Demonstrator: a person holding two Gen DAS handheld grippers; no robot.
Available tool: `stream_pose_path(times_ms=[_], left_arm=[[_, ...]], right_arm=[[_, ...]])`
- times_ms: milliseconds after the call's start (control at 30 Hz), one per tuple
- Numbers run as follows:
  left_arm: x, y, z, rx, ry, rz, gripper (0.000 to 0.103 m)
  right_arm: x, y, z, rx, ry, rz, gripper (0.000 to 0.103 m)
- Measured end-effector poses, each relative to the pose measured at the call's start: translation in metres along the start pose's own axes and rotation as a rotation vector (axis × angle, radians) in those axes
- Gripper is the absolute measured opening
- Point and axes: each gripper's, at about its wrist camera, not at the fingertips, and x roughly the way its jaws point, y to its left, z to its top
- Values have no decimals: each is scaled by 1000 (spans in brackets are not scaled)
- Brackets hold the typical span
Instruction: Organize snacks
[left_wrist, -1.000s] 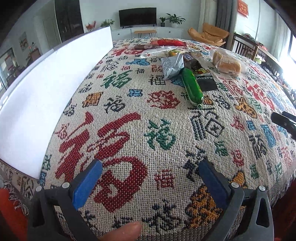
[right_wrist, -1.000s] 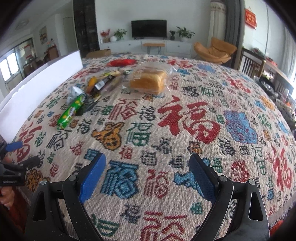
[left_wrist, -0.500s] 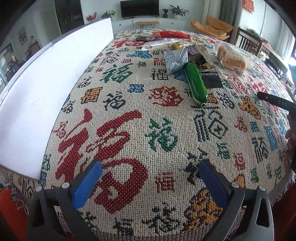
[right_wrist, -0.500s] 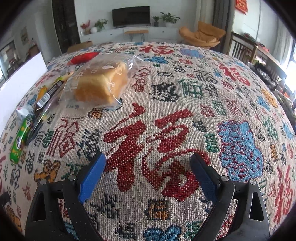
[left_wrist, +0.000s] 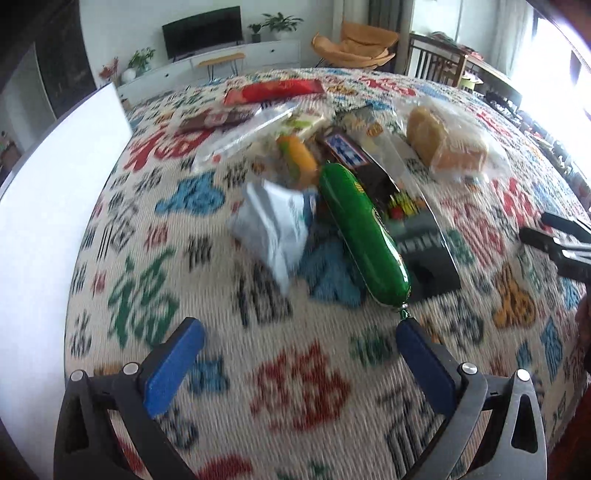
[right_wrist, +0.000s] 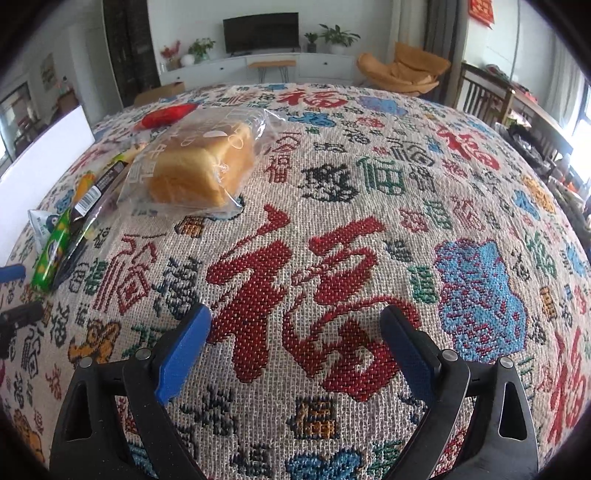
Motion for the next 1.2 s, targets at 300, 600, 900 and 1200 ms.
stream_pose_path(times_ms=[300,600,900,1200], left_arm=[[7,6,14,-27,-65,11,103],[6,5,12,-30,-68,15,103],[6,5,11,-31,-68,15,103],[6,5,12,-31,-68,15,103]], right_arm=[[0,0,0,0,0,0,96],[0,0,0,0,0,0,96],[0,0,0,0,-1,0,96],[0,0,0,0,-1,0,96]])
